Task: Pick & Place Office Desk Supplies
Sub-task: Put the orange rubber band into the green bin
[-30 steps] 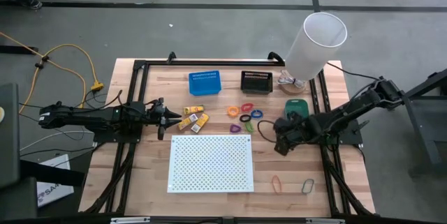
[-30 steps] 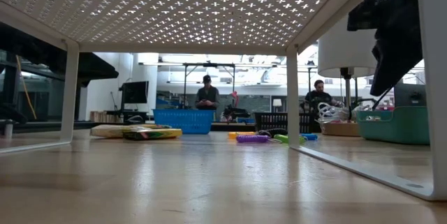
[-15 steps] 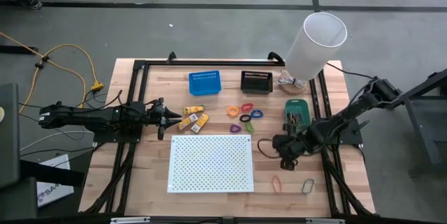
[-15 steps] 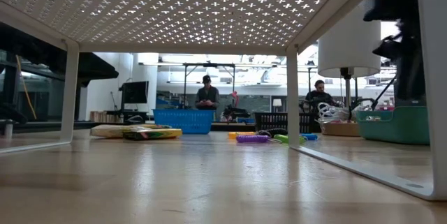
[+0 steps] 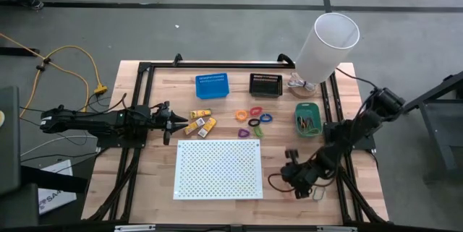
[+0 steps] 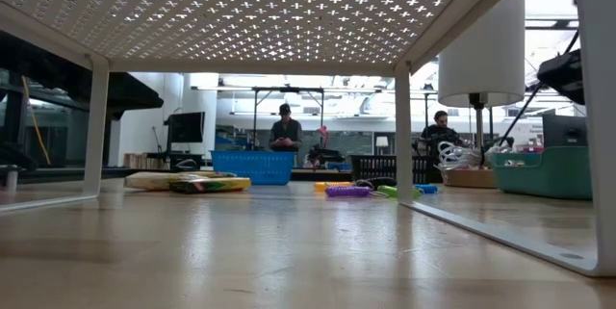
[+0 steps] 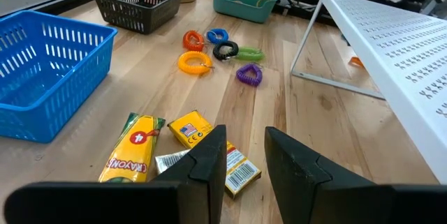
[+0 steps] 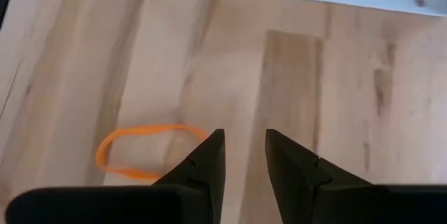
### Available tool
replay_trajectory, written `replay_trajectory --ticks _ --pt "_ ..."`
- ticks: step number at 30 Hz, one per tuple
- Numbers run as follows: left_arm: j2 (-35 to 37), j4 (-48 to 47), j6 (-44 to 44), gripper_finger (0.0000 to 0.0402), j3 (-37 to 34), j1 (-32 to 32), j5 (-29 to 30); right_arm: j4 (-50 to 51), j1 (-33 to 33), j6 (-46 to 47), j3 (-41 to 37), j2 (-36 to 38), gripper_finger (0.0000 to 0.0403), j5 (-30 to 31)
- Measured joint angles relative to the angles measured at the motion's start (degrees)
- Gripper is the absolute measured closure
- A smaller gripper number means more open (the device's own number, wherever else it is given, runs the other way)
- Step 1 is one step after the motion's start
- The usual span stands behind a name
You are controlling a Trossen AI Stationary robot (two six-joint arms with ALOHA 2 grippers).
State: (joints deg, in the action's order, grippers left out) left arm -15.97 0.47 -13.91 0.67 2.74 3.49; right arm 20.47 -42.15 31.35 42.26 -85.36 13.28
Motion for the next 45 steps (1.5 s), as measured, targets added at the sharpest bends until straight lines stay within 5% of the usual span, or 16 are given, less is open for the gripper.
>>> replay_trajectory --ticks 45 --pt "0.0 0.0 0.0 0.0306 0.0 0.0 0.0 -6.0 -4.4 1.8 0.0 -8.2 0.0311 0.0"
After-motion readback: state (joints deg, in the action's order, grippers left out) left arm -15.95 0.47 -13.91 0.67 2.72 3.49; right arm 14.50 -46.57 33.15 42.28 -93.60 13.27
